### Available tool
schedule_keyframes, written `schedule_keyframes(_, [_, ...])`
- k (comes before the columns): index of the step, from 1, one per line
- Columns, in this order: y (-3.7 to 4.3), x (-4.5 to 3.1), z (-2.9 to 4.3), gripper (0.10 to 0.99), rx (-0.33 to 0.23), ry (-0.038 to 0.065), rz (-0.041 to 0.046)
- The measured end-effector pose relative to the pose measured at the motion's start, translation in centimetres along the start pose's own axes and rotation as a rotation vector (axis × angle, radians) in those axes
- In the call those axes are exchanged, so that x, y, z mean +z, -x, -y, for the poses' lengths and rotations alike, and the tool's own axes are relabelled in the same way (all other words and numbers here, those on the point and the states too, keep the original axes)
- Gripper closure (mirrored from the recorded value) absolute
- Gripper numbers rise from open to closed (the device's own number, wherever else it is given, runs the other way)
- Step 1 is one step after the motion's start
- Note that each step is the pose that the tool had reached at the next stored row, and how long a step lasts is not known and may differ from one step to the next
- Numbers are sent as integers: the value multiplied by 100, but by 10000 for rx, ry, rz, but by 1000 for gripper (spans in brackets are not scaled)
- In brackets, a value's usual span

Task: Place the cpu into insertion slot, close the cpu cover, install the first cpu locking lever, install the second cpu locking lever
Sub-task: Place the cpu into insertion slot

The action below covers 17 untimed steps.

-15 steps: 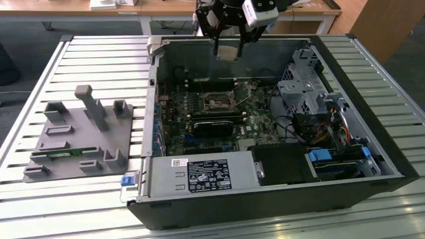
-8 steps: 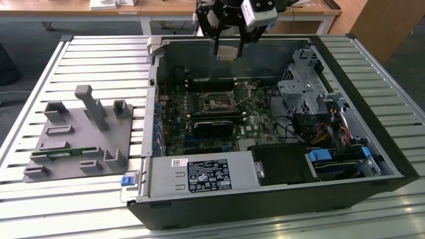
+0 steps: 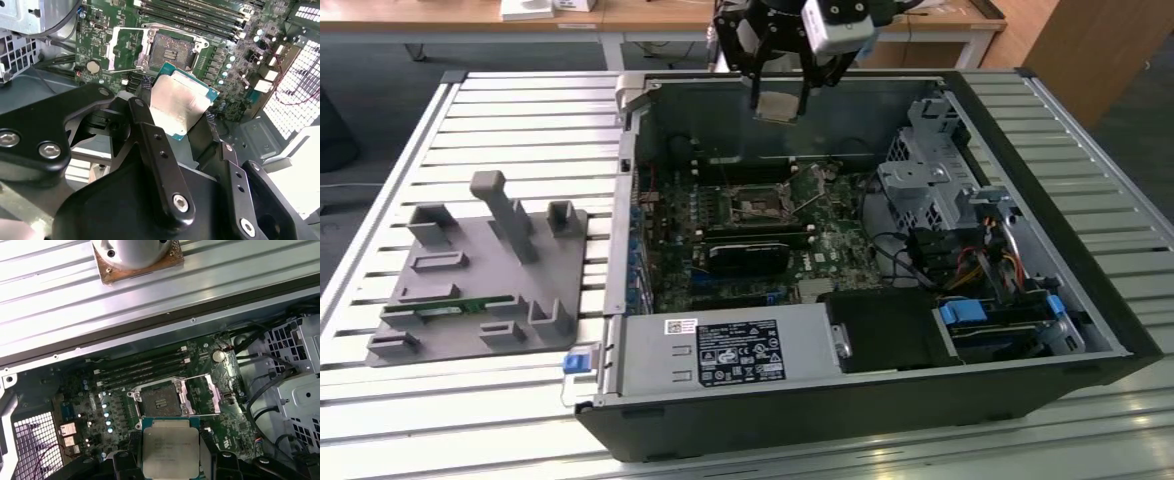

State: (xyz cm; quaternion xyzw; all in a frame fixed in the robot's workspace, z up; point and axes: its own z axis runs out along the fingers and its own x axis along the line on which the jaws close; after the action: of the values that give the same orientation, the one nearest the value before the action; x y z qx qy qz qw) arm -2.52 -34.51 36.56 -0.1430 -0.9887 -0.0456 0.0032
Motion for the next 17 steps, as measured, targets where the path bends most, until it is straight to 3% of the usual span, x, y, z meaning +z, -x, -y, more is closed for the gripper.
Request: schedule_keyframes(17, [-3,9,2,545,1850,26,169])
